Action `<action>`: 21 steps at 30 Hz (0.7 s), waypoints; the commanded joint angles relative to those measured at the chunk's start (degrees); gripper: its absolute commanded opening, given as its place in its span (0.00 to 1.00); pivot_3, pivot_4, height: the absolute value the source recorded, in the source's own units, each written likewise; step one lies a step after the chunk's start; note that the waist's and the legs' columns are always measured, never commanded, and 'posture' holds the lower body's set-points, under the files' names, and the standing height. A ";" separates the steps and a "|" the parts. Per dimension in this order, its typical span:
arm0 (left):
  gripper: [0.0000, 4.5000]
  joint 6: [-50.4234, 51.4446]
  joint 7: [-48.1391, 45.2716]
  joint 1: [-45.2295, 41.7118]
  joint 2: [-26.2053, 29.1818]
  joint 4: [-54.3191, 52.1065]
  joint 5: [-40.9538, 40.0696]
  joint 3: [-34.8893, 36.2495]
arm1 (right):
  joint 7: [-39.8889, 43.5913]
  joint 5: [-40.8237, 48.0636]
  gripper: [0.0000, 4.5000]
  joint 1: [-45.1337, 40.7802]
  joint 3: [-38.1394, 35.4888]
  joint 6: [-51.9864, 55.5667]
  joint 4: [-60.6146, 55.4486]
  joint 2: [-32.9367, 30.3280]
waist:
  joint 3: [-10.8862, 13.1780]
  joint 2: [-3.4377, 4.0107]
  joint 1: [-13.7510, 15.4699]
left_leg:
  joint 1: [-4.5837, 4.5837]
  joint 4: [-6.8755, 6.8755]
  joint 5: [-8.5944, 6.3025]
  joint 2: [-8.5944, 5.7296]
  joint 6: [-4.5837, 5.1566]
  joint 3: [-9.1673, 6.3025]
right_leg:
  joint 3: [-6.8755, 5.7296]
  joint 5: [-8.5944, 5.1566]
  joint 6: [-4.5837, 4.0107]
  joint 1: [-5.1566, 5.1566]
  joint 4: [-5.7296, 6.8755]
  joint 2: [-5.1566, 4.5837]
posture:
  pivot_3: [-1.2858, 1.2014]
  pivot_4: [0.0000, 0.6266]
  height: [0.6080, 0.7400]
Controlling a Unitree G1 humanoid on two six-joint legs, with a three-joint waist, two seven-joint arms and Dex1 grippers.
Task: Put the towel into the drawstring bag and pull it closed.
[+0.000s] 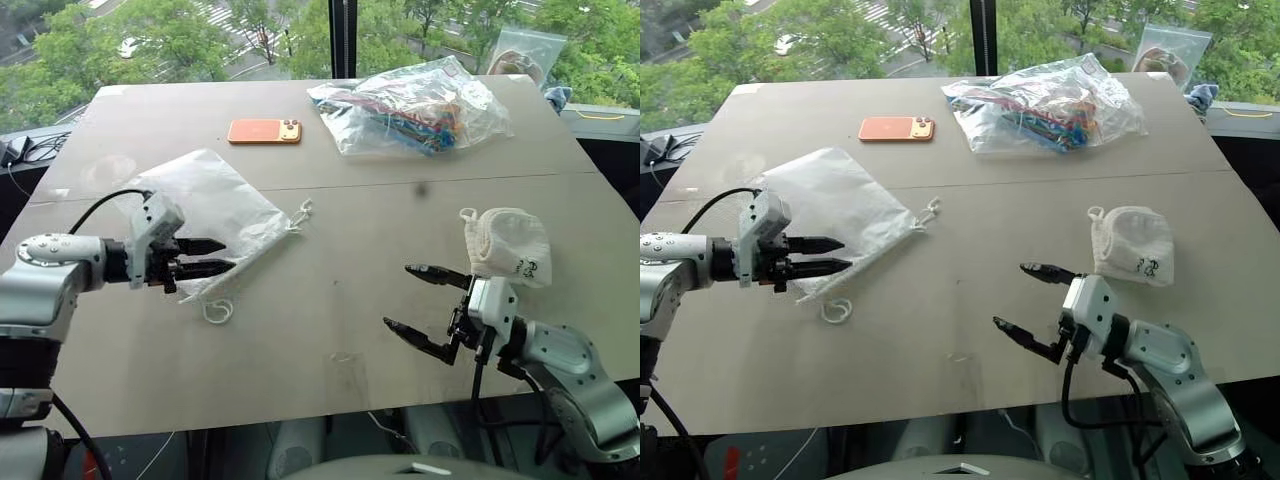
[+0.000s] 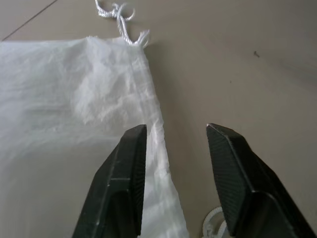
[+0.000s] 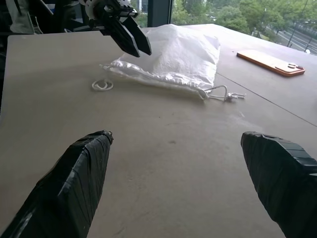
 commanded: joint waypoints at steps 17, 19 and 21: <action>0.77 -23.51 57.79 22.83 -25.20 -18.92 42.44 0.05 | 2.02 -0.89 1.00 -1.08 0.20 -4.99 3.03 0.06 | -0.08 -0.03 0.43 | 0.60 0.01 0.00 -0.07 0.00 0.09 | 0.10 -0.11 -0.17 0.42 0.24 -0.12 | 0.52 0.24 1.00; 0.77 -24.84 60.79 22.44 -26.76 -17.42 44.38 -0.48 | 2.95 -0.51 1.00 -1.57 -0.25 -4.97 3.57 -0.65 | -0.10 0.00 0.41 | 0.69 0.01 0.00 -0.06 0.00 0.10 | 0.10 -0.12 -0.19 0.50 0.25 -0.12 | 0.52 0.24 1.00; 0.77 -26.63 63.22 22.07 -27.69 -16.21 45.98 -1.06 | 3.58 0.09 1.00 -2.00 -0.71 -4.58 3.73 -1.28 | -0.11 0.02 0.41 | 0.71 0.03 0.00 -0.06 0.00 0.11 | 0.11 -0.11 -0.18 0.50 0.29 -0.12 | 0.52 0.24 1.00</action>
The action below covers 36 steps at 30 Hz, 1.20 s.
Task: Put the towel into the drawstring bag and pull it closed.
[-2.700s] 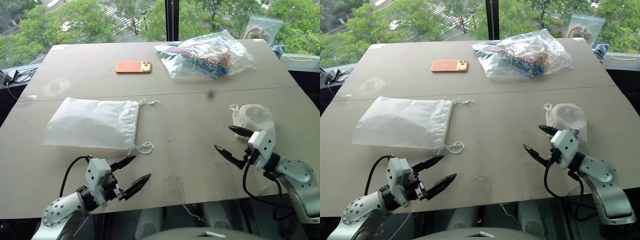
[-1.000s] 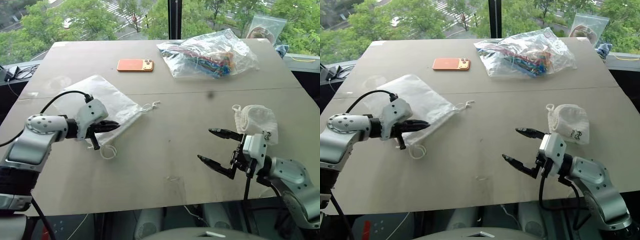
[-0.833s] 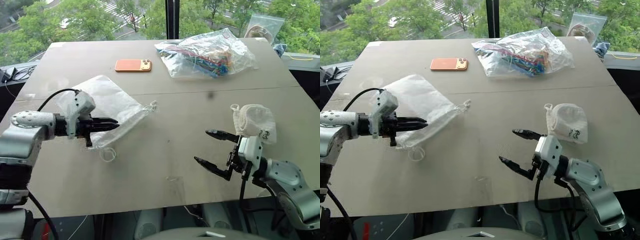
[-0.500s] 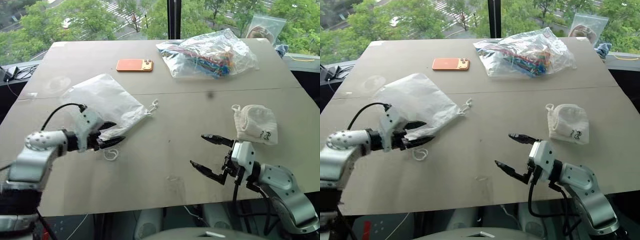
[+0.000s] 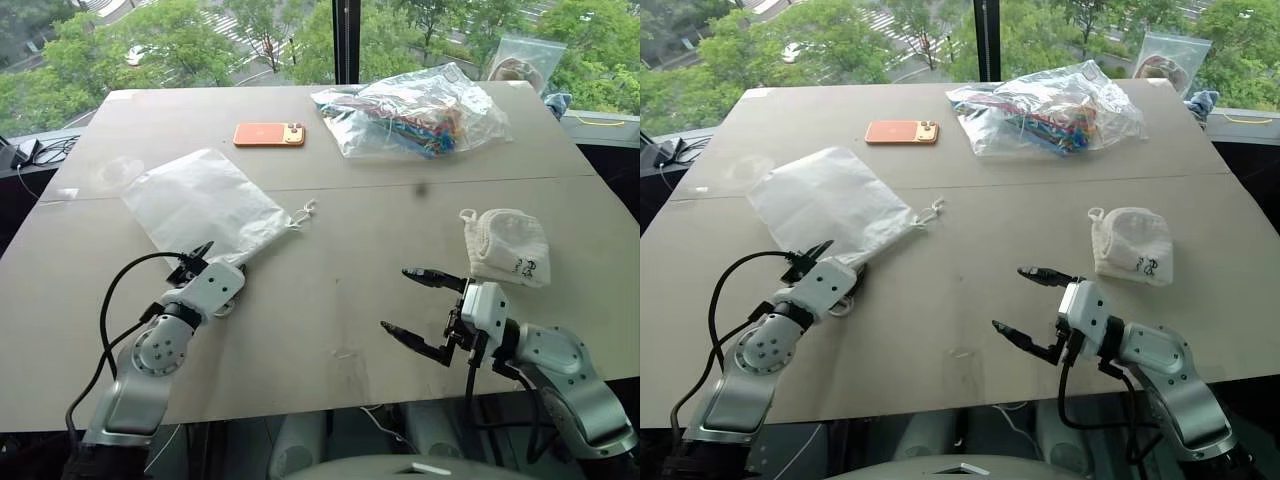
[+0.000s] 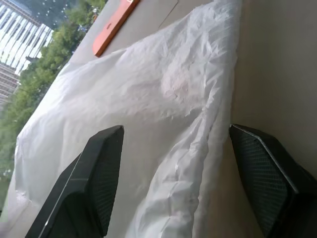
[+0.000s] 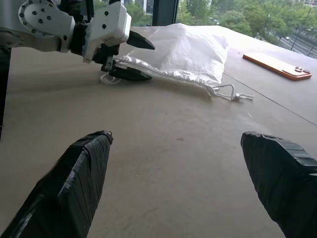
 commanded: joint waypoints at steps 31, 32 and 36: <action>0.77 -5.60 7.13 -16.45 -4.14 21.68 4.94 -3.21 | -1.04 0.96 1.00 -0.55 -1.24 0.76 -2.38 -1.21 | -0.07 0.04 0.18 | -0.05 0.02 0.00 -0.05 0.00 -0.06 | -0.06 0.14 0.21 0.01 0.04 0.00 | 0.52 0.24 1.00; 0.77 -5.14 6.99 -17.16 -4.26 22.48 4.77 -3.34 | -1.15 0.90 1.00 -0.48 -1.20 0.80 -2.52 -1.20 | -0.08 0.05 0.18 | -0.04 0.03 0.00 -0.06 0.00 -0.07 | -0.06 0.14 0.22 0.02 0.04 0.00 | 0.52 0.24 1.00; 0.77 -0.53 2.69 -19.49 -3.33 24.04 4.95 -4.95 | -1.76 0.40 1.00 -0.37 -1.13 1.04 -2.94 -1.24 | -0.26 0.27 0.25 | 0.02 0.04 0.00 -0.06 0.00 -0.08 | -0.07 0.14 0.22 0.07 0.05 0.00 | 0.52 0.24 1.00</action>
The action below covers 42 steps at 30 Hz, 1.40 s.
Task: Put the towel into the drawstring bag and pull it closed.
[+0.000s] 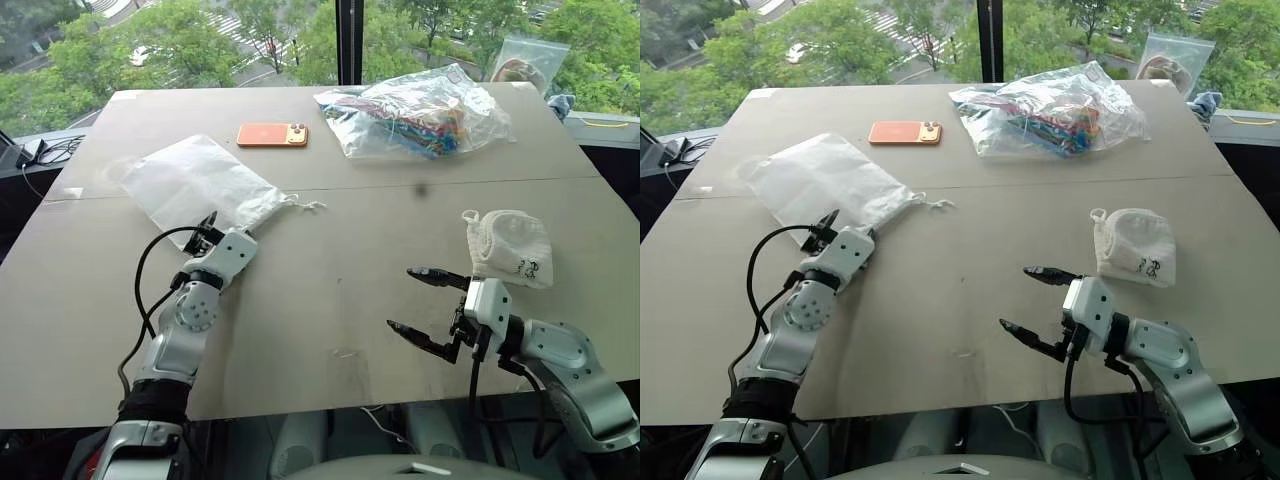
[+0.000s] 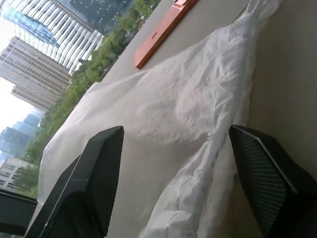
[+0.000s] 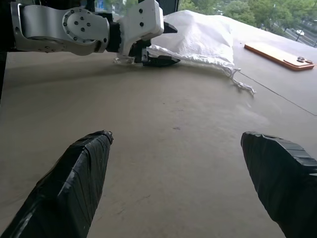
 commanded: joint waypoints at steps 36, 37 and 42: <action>0.01 91.44 -31.28 -19.09 7.63 -11.23 -82.53 33.35 | -10.43 -2.83 1.00 -3.27 -1.71 8.36 -3.94 4.49 | 0.03 -0.17 -0.68 | -0.16 -0.02 0.01 0.07 -0.01 -0.08 | -0.01 -0.02 -0.02 -0.12 -0.06 0.11 | 0.52 0.24 1.00; 0.01 92.15 -29.83 -19.04 6.24 -12.48 -82.92 33.33 | -12.16 -2.00 1.00 -4.18 -2.57 12.39 -5.10 4.24 | 0.02 -0.20 -0.60 | -0.17 -0.02 0.01 0.07 -0.01 -0.09 | -0.01 -0.01 -0.02 -0.12 -0.06 0.10 | 0.52 0.24 1.00; 0.01 91.84 -23.67 -17.44 -1.08 -17.96 -83.41 32.67 | -17.70 7.18 1.00 -10.41 -13.50 26.84 -8.03 2.35 | 0.03 -0.19 -0.42 | -0.18 0.00 0.01 0.05 -0.03 -0.05 | 0.05 0.12 -0.24 -0.14 -0.04 0.08 | 0.52 0.24 1.00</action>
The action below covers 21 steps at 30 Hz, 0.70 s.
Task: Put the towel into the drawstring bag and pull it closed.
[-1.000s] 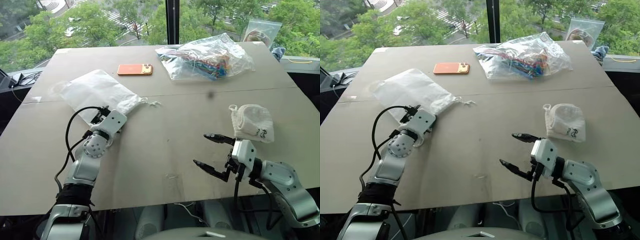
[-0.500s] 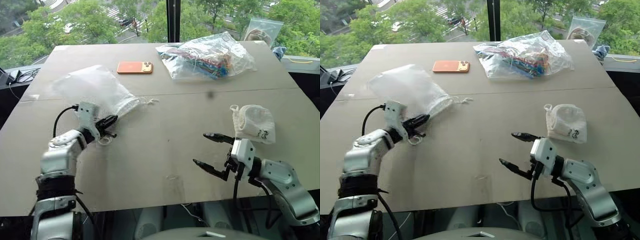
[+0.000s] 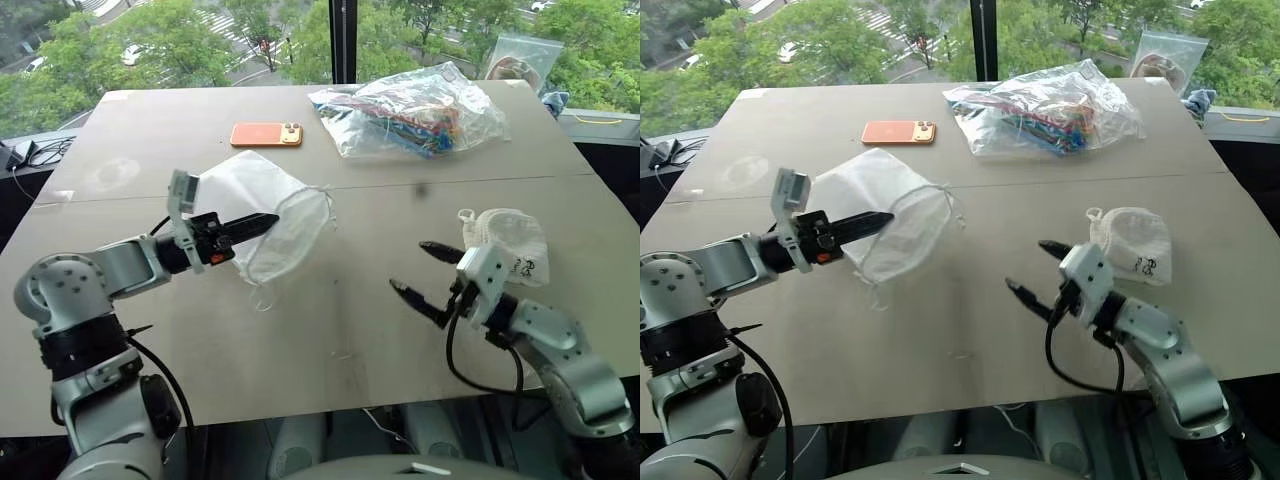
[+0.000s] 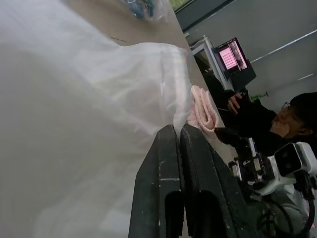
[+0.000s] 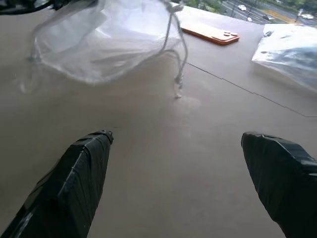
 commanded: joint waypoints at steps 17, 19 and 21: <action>0.01 -5.66 8.84 5.08 -9.97 -8.42 -2.96 -2.40 | -7.55 4.79 1.00 -12.57 -14.66 30.57 27.83 -5.72 | -0.03 -0.05 -0.44 | -0.01 -0.08 -0.01 -0.05 0.02 0.20 | 0.22 0.02 -0.05 -0.06 -0.08 0.01 | 0.52 0.24 1.00; 0.01 -6.07 9.17 5.74 -10.07 -8.78 -3.55 -2.23 | -5.48 2.84 1.00 -13.48 -11.64 28.96 33.70 -6.01 | -0.19 -0.30 -0.49 | 0.01 -0.06 -0.01 -0.05 0.02 0.18 | 0.19 0.02 -0.04 -0.02 -0.09 0.02 | 0.52 0.24 1.00; 0.01 -6.52 9.25 6.40 -9.99 -9.17 -3.91 -2.31 | -4.02 1.07 1.00 -15.10 -9.64 27.18 39.44 -5.68 | -0.44 -0.71 -0.84 | 0.15 -0.06 -0.01 -0.04 0.02 0.17 | 0.17 0.01 -0.03 0.12 -0.13 0.02 | 0.52 0.24 1.00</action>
